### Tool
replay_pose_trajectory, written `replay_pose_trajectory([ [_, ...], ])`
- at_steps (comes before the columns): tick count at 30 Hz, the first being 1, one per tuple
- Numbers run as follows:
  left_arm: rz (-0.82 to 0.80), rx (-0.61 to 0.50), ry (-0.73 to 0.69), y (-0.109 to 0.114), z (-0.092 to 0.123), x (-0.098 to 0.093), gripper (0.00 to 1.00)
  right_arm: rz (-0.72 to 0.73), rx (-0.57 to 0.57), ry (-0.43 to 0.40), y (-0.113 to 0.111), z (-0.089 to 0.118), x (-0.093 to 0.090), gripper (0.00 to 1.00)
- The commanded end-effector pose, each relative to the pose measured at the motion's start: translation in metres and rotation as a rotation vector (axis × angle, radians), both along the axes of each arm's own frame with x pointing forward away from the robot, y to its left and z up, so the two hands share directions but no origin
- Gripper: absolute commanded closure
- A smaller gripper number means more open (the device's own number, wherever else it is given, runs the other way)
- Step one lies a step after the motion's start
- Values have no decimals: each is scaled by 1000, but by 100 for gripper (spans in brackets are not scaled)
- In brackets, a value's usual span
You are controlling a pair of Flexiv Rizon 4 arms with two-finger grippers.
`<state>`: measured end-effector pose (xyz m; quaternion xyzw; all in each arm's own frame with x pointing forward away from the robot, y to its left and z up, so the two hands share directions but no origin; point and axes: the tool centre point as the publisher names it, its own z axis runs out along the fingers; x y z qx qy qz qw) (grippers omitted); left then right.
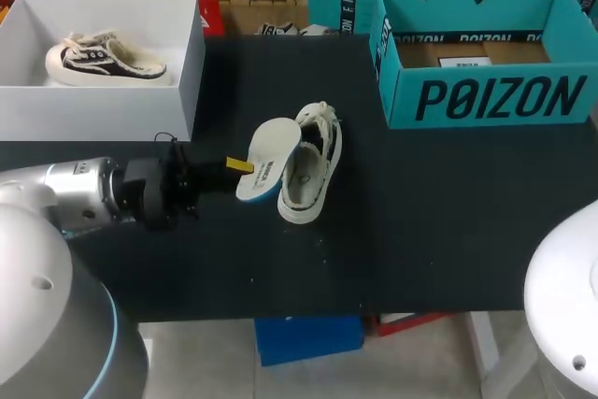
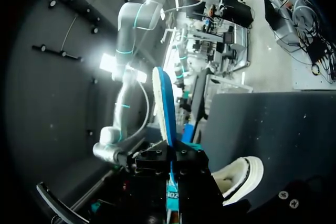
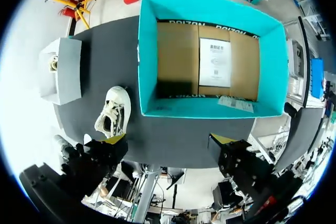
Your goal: Take the shoe out of the shoebox, open the shoe tongue, remove and reinsert the insole, then place the shoe into the shoebox
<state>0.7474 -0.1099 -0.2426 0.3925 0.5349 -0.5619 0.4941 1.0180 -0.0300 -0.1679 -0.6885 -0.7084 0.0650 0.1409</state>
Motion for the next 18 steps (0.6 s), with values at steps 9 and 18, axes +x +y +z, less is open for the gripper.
replay_pose_trajectory([
  [9, -13, 29, 0, -8, -1, -1, 100, -43, 22, 99, 9, -13, -73, 0],
  [18, -25, 44, -2, -13, -3, -6, 100, -97, -19, -21, 19, -26, -119, 0],
])
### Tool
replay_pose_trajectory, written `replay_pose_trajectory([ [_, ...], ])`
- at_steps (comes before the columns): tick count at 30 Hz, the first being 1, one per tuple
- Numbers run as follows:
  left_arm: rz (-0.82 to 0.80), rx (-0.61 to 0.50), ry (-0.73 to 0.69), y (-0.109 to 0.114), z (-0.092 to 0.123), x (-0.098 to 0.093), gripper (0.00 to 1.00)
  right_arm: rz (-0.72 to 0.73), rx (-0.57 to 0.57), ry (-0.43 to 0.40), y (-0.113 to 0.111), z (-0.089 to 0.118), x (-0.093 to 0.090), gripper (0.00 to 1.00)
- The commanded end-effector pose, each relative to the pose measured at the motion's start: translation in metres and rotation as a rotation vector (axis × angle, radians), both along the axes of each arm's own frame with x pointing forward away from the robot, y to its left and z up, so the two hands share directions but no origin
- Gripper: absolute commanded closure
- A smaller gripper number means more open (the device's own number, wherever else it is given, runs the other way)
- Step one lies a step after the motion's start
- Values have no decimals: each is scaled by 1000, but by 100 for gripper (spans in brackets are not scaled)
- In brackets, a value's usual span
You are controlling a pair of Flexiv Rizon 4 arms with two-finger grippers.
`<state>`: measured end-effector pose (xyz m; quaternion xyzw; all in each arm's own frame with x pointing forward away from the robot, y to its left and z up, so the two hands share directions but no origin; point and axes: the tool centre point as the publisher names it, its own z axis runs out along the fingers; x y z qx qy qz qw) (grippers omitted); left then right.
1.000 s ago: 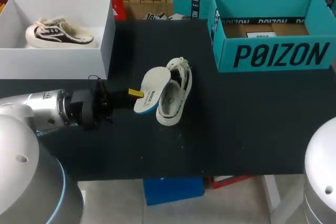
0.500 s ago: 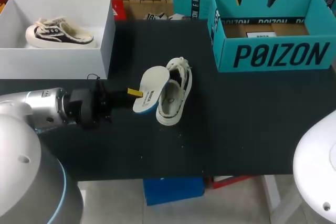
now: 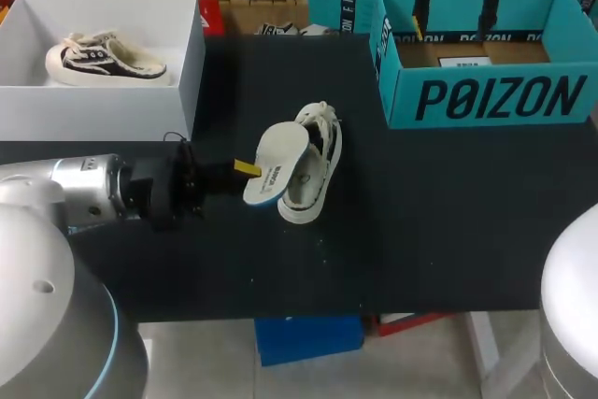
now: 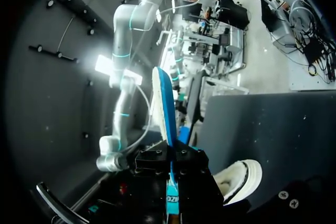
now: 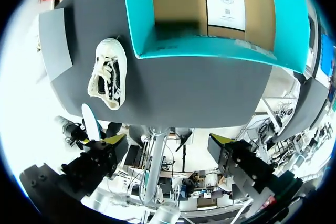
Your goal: Take the shoe out of the shoebox, open the shoe tongue, remove and reinsert the insole, then place the shoe into the shoebox
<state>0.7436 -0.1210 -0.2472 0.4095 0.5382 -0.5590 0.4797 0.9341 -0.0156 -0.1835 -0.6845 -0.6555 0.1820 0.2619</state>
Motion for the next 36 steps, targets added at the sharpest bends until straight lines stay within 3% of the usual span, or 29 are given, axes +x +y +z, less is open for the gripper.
replay_pose_trajectory([
  [1, 3, 10, 0, -2, 1, -3, 100, -46, -40, -384, 6, -11, -39, 0],
  [6, -3, 11, -1, -5, 1, -5, 100, -24, -59, -399, 13, -14, -49, 0],
  [22, 31, -16, 0, 6, 3, 4, 100, -24, -59, -399, 13, -14, -49, 0],
  [24, 39, -15, -1, 9, 4, 7, 100, 14, -163, -420, 16, -19, -48, 0],
  [28, 46, 4, 6, 14, -1, 14, 100, 13, -240, -517, 21, -28, -62, 0],
  [36, 24, 24, 8, 8, -4, 14, 100, -70, -251, -655, 21, -38, -91, 0],
])
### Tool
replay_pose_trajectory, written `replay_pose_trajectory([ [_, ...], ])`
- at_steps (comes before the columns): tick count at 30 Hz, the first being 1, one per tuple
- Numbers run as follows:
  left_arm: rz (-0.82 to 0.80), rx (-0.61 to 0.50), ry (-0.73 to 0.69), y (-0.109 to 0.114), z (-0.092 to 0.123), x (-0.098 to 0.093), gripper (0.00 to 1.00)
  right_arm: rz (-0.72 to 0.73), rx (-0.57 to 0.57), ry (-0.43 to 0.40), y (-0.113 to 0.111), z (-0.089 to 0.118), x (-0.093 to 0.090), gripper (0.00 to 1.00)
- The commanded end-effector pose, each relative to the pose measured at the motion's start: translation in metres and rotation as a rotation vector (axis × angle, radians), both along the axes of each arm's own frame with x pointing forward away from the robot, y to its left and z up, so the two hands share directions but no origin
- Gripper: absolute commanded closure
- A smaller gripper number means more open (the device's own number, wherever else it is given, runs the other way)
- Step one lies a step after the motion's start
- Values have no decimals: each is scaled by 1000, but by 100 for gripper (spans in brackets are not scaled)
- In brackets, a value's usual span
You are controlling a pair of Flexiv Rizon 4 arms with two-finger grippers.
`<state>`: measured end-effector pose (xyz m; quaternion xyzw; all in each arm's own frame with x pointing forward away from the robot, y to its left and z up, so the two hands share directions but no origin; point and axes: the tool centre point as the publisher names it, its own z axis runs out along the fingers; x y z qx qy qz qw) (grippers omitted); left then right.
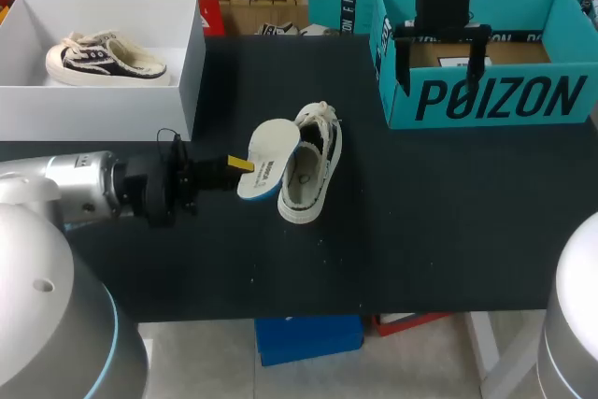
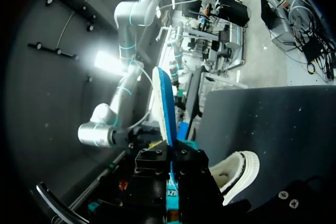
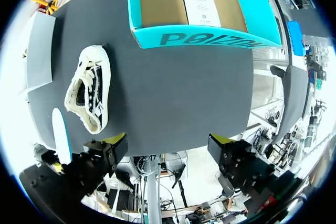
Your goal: Take the shoe out of the shoebox, open the shoe tongue, remove and reinsert the insole, then place the shoe into the shoebox
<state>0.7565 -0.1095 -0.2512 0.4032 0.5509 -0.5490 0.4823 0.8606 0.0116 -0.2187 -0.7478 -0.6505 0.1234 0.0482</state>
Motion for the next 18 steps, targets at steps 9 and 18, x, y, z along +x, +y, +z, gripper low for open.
replay_pose_trajectory([
  [9, -18, 22, -5, -8, 2, -1, 100, -31, 5, -365, 5, -10, -49, 0],
  [18, -28, 31, -7, -11, 2, -2, 100, 83, -31, -462, 41, -21, -87, 0],
])
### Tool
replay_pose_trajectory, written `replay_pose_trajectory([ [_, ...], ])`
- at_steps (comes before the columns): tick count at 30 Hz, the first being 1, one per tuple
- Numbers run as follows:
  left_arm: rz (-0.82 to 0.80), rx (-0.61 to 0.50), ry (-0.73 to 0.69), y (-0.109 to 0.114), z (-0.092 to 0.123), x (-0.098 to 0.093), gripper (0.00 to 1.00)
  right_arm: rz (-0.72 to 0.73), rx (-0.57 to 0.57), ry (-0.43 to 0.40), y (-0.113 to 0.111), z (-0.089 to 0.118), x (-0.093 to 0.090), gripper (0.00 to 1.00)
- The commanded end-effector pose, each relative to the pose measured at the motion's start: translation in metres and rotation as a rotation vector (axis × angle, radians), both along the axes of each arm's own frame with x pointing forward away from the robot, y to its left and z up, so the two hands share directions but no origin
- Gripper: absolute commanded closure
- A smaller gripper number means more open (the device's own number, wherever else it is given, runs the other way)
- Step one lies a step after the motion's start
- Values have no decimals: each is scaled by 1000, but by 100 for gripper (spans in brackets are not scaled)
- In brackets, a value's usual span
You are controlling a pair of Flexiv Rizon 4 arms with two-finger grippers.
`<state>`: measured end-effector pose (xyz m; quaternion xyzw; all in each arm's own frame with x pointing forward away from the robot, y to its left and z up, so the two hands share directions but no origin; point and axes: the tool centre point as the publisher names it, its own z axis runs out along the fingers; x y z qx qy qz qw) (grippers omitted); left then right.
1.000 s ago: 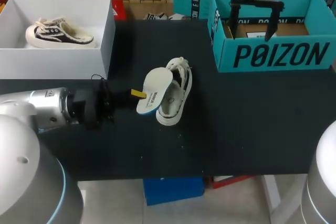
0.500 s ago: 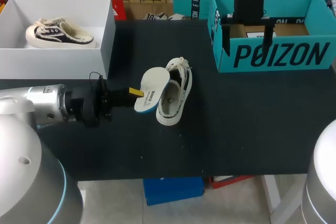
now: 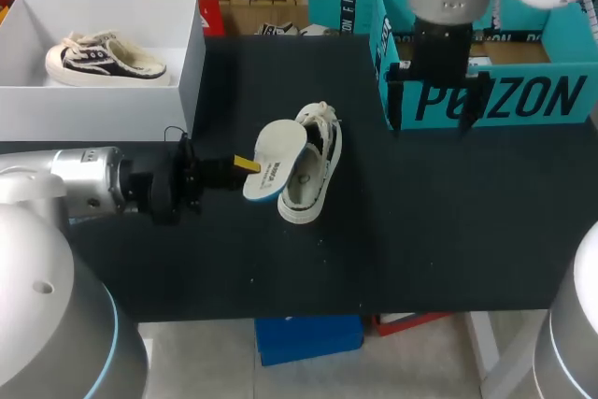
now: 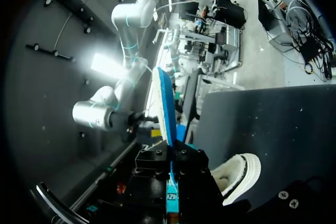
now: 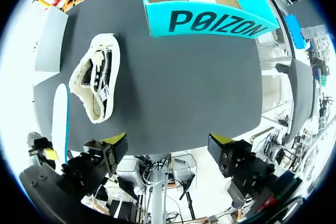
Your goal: Take the shoe out of the shoebox, open the shoe tongue, remove and reinsert the insole, then place the shoe into the shoebox
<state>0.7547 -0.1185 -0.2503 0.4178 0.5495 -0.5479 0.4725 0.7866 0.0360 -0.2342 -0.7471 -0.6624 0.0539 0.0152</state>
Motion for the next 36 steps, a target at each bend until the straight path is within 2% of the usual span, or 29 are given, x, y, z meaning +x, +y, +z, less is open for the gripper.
replay_pose_trajectory([
  [1, -3, 10, 0, -2, 1, 0, 100, 70, -82, -313, 20, -7, -16, 0],
  [3, -5, 11, 0, -3, 0, 0, 100, 127, -102, -289, 27, -11, -20, 0],
  [19, -4, 12, -12, 0, 2, -2, 100, 127, -102, -289, 27, -11, -20, 0],
  [25, -14, 18, -12, -5, 3, -4, 100, 89, 216, -299, 37, -28, -27, 0],
  [32, -19, 22, -16, -6, 4, -4, 100, 78, 519, -369, 55, -37, -25, 0],
  [36, -20, 27, -18, -7, 4, -4, 100, 73, 652, -409, 62, -39, -23, 0],
])
